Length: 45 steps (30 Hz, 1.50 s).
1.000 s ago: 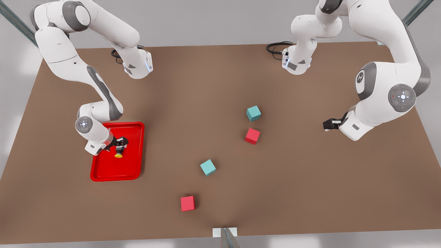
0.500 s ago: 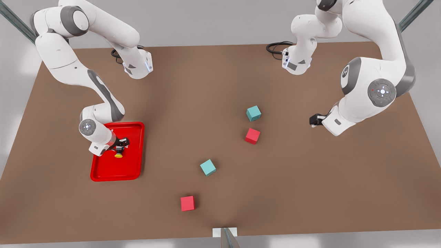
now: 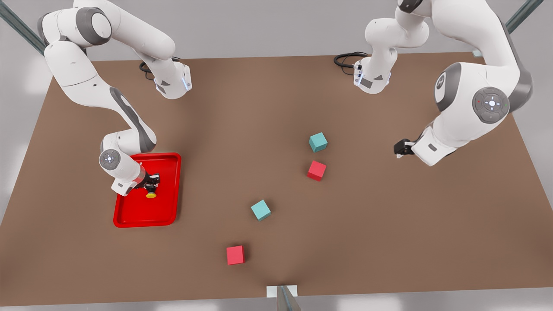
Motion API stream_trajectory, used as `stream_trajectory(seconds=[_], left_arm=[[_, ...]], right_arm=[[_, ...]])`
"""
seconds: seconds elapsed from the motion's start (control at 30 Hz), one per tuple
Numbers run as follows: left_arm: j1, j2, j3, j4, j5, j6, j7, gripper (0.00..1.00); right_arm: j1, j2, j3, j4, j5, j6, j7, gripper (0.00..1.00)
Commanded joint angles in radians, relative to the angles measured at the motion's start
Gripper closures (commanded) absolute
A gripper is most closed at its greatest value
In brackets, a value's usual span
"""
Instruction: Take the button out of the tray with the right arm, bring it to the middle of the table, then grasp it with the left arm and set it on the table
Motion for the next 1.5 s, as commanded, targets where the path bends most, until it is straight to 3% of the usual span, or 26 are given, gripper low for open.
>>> stream_trajectory(seconds=[0.0, 0.1, 0.27, 0.43, 0.5, 0.63, 0.7, 0.83, 0.9, 1.13, 1.3, 1.47], left_arm=[[0.003, -0.004, -0.001, 0.002, 0.005, -0.018, -0.002, 0.00], [0.005, -0.001, 0.002, 0.002, 0.004, -0.029, -0.002, 0.00], [-0.011, 0.008, 0.001, 0.003, 0.005, -0.051, -0.004, 0.00], [0.003, 0.021, 0.007, 0.003, 0.004, -0.035, -0.004, 0.00], [0.005, 0.018, 0.005, 0.003, 0.004, -0.038, -0.005, 0.00], [0.006, 0.016, 0.008, 0.000, 0.007, -0.041, -0.005, 0.00], [0.006, 0.018, 0.010, 0.002, 0.007, -0.041, -0.005, 0.00], [0.009, 0.016, 0.012, 0.002, 0.008, -0.043, -0.007, 0.00], [0.006, 0.016, 0.010, 0.003, 0.019, -0.046, -0.010, 0.00], [0.028, 0.016, 0.004, 0.010, 0.033, -0.037, -0.007, 0.00], [0.028, 0.022, 0.012, 0.010, 0.036, -0.032, -0.005, 0.00], [0.025, 0.033, 0.008, 0.010, 0.077, -0.020, -0.008, 0.00]], right_arm=[[0.000, -0.003, 0.000, 0.002, -0.001, -0.002, 0.013, 0.50], [0.000, -0.049, 0.002, 0.014, 0.010, -0.043, 0.013, 0.50], [0.051, -0.129, 0.031, 0.155, 0.129, -0.290, 0.004, 0.50], [0.288, -0.109, -0.018, 0.368, 0.249, -0.488, 0.109, 0.51], [0.535, -0.092, -0.207, 0.459, 0.346, -0.537, 0.155, 0.51], [0.917, 0.065, -0.460, 0.759, 0.521, -0.654, 0.353, 0.51], [1.143, 0.160, -0.668, 0.910, 0.682, -0.691, 0.433, 0.51], [1.387, 0.217, -0.891, 0.942, 0.904, -0.700, 0.534, 0.51], [1.560, 0.278, -1.067, 0.968, 1.056, -0.706, 0.597, 0.50], [1.523, 0.557, -1.063, 1.341, 1.136, -0.688, 0.817, 0.49], [1.520, 0.648, -0.946, 1.398, 1.145, -0.453, 0.959, 0.49], [1.517, 0.727, -0.923, 1.459, 1.148, -0.364, 0.993, 0.46]])
